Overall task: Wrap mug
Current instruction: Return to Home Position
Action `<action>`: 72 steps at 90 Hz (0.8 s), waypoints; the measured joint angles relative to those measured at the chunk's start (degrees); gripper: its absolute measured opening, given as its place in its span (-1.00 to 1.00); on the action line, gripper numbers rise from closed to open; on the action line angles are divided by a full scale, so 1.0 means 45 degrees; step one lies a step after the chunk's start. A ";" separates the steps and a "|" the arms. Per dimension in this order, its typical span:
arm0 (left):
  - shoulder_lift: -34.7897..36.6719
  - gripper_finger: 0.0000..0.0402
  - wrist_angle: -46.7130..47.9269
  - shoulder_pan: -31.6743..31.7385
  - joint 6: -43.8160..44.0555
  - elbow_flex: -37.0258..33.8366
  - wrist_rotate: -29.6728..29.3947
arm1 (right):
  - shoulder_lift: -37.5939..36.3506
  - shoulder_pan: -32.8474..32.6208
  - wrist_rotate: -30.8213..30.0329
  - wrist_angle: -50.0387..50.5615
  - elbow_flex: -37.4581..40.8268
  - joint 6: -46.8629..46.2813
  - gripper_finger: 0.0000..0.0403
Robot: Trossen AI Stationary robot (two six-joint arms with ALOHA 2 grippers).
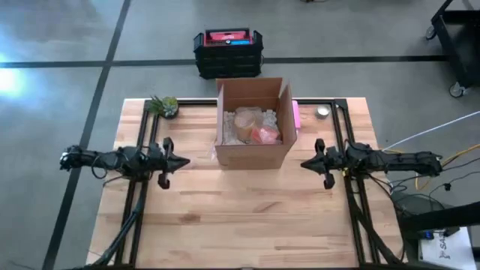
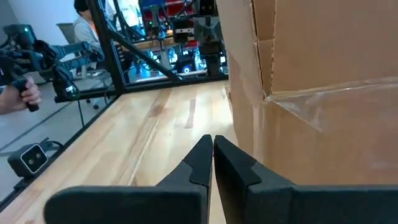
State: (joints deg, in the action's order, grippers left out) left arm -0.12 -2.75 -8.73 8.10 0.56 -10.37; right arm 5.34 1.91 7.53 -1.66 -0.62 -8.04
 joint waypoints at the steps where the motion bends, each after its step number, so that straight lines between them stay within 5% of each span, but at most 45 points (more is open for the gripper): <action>1: 0.0000 -1.00 -0.0013 0.0000 0.0084 0.0000 -0.0003 | 0.0000 0.0000 0.0001 0.0002 0.0000 0.0005 -1.00; 72: 0.0016 -1.00 0.0056 0.0024 0.0282 -0.0010 0.0099 | 0.0010 0.0000 0.0001 0.0007 0.0005 0.0366 -1.00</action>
State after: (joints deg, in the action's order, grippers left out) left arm -0.05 -2.50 -8.62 9.37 0.51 -9.92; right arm 5.39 1.91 7.53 -1.63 -0.60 -6.39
